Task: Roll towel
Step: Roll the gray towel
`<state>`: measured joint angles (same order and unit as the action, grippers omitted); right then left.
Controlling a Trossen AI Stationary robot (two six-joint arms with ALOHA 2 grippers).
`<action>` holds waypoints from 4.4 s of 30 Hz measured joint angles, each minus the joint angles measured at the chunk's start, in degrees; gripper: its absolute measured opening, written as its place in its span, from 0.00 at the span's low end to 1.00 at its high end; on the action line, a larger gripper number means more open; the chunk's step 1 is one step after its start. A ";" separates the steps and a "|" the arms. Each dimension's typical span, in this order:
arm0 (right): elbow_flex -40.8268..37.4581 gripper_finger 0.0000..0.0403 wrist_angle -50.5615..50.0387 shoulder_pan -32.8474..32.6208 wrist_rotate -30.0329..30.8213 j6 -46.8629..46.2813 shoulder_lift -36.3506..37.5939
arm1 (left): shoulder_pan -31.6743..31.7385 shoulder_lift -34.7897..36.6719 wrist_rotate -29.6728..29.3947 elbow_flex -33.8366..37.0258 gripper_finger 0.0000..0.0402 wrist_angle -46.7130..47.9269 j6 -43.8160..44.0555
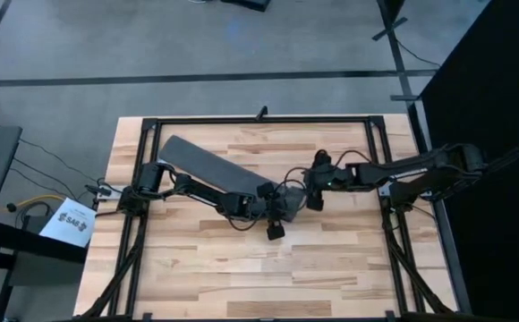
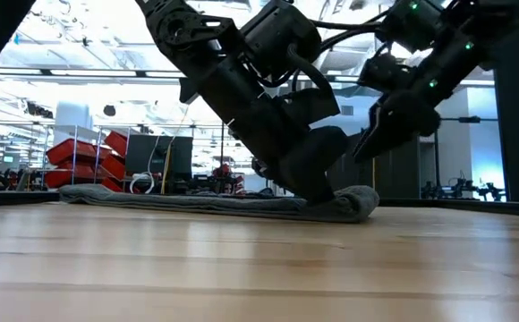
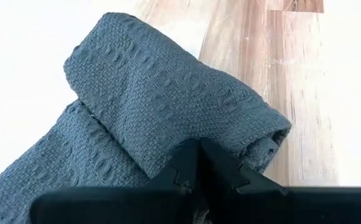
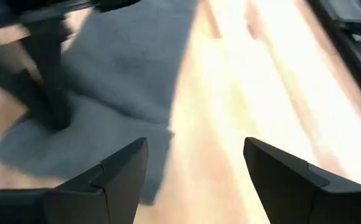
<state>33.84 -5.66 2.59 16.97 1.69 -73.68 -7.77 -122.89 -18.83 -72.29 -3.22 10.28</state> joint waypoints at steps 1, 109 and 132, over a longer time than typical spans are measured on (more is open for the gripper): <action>-0.16 0.63 0.78 0.23 0.17 -0.07 -0.26 | 0.00 -0.03 0.02 0.04 0.01 -0.23 -0.13; -9.29 0.63 23.14 -13.18 12.85 -14.11 -8.78 | -1.46 0.18 2.05 -1.16 0.01 3.32 2.56; -12.26 0.63 27.59 -20.50 11.98 -25.19 -9.56 | -1.51 0.18 2.12 -1.14 0.01 3.15 2.80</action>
<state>21.58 21.93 -17.91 28.96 -23.50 -83.24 -9.28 -122.72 -16.71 -73.43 -0.08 13.08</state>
